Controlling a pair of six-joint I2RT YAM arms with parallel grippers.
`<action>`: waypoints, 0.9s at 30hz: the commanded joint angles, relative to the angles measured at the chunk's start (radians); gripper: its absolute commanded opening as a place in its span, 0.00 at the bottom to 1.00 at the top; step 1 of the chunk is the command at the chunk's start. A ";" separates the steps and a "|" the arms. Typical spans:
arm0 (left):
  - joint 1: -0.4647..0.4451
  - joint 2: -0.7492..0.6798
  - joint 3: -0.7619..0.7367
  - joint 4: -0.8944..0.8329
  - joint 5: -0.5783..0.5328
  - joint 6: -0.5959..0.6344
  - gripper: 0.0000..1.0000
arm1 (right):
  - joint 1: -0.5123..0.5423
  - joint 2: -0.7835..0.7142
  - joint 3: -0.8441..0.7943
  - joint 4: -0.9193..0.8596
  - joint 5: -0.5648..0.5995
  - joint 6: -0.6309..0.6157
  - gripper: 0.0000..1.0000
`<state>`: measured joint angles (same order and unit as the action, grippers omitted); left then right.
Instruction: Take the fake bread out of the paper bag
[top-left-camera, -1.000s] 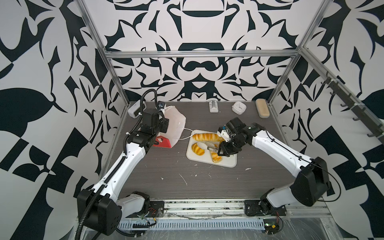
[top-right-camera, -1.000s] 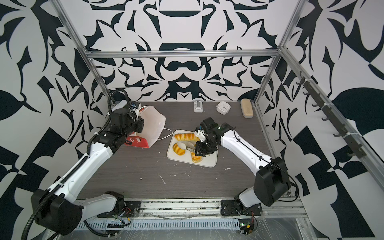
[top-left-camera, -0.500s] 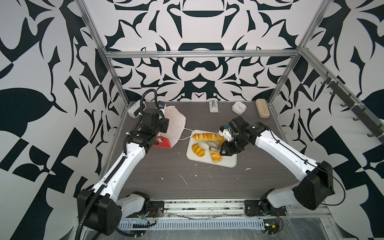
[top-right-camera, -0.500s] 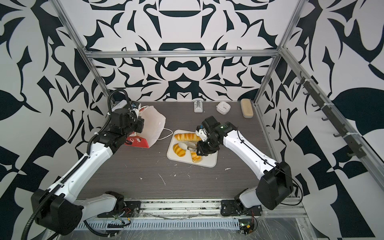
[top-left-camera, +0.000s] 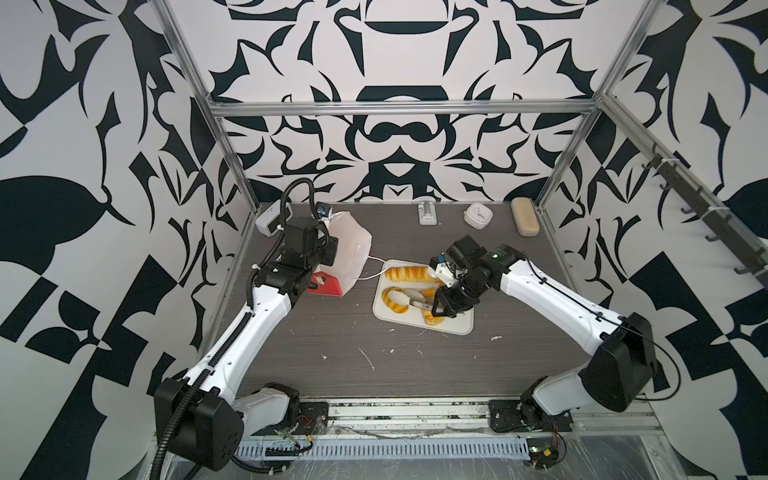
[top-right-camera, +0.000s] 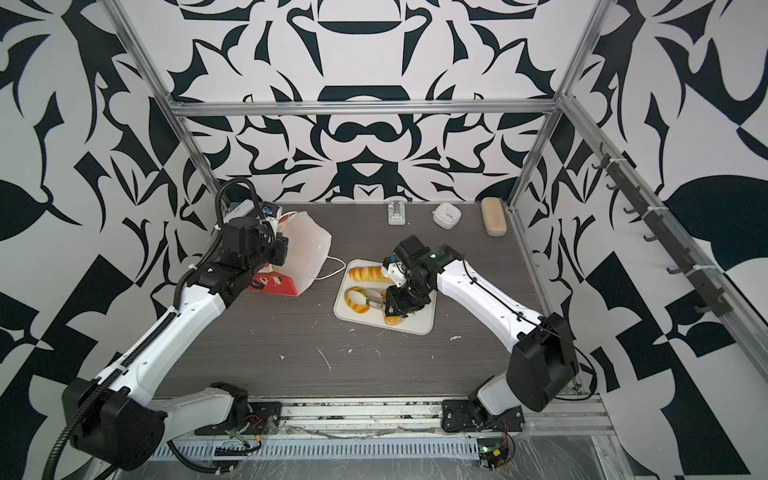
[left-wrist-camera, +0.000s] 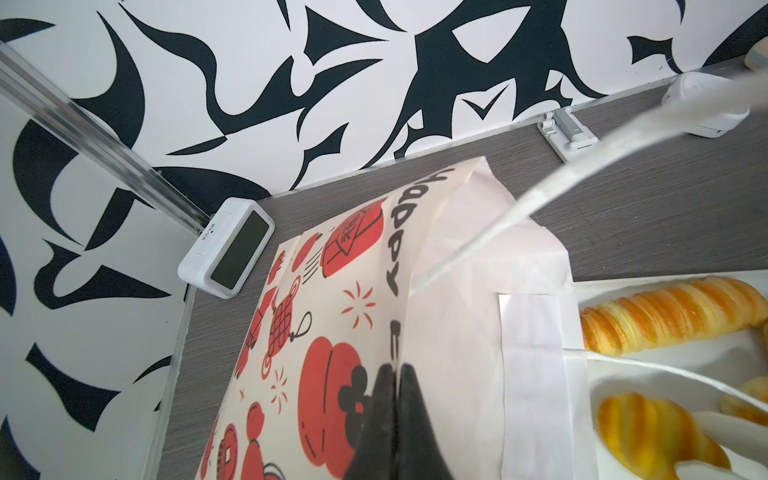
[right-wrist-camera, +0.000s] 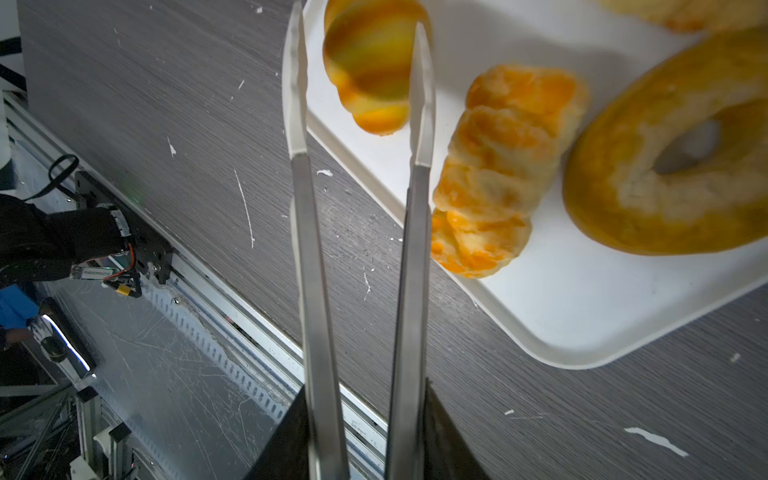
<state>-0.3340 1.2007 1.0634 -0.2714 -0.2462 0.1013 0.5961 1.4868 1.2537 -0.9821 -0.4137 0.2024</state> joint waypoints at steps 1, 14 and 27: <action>0.003 0.000 -0.017 0.012 -0.001 -0.011 0.00 | 0.011 -0.020 -0.002 0.037 -0.041 0.011 0.39; 0.003 0.006 -0.017 0.013 0.008 -0.012 0.00 | -0.011 -0.119 -0.011 0.027 0.095 0.019 0.37; 0.003 0.015 -0.014 0.011 0.013 -0.013 0.00 | -0.204 -0.210 -0.123 0.026 0.103 0.009 0.35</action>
<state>-0.3340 1.2053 1.0634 -0.2699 -0.2420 0.1009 0.4038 1.2907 1.1503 -0.9710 -0.2939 0.2153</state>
